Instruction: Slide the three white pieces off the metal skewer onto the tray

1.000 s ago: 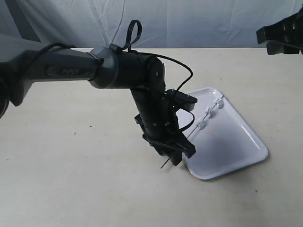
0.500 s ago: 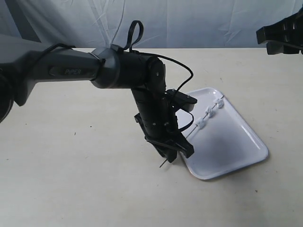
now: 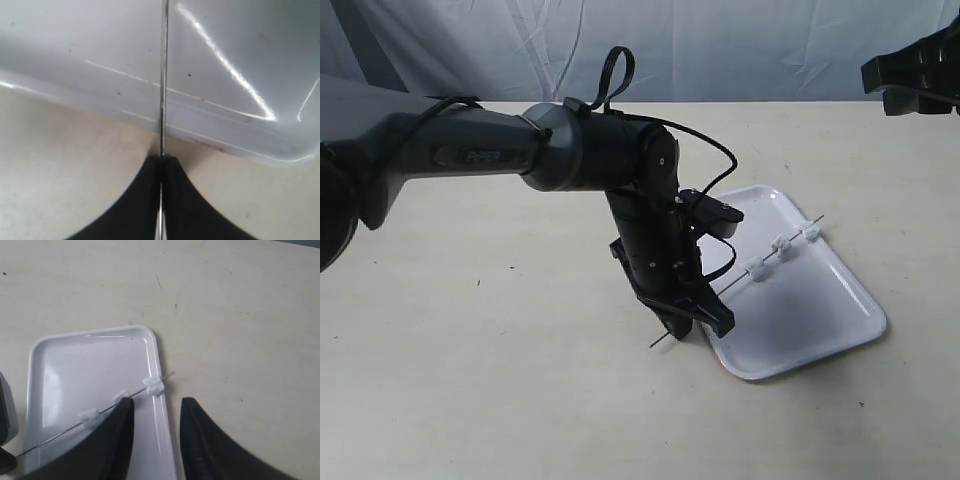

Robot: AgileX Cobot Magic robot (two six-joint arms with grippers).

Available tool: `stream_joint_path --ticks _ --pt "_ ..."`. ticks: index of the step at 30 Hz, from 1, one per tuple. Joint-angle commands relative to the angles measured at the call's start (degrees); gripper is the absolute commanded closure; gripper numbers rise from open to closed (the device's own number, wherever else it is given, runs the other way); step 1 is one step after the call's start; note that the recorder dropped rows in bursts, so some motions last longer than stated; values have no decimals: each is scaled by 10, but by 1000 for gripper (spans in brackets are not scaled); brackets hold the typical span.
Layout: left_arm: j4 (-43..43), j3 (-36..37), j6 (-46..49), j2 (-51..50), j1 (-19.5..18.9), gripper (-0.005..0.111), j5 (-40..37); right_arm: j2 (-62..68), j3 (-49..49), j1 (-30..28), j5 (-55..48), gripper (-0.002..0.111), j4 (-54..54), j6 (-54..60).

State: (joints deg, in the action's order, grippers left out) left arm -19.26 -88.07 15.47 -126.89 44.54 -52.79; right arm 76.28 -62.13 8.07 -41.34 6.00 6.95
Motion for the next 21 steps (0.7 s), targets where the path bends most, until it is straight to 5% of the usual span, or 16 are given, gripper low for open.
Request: stream_joint_path --ticks 1,21 --pt "0 12 2 -31 8 107 5 1 -4 0 2 77 0 3" --pt "28 12 -5 49 7 107 52 1 -4 0 -10 77 31 3"
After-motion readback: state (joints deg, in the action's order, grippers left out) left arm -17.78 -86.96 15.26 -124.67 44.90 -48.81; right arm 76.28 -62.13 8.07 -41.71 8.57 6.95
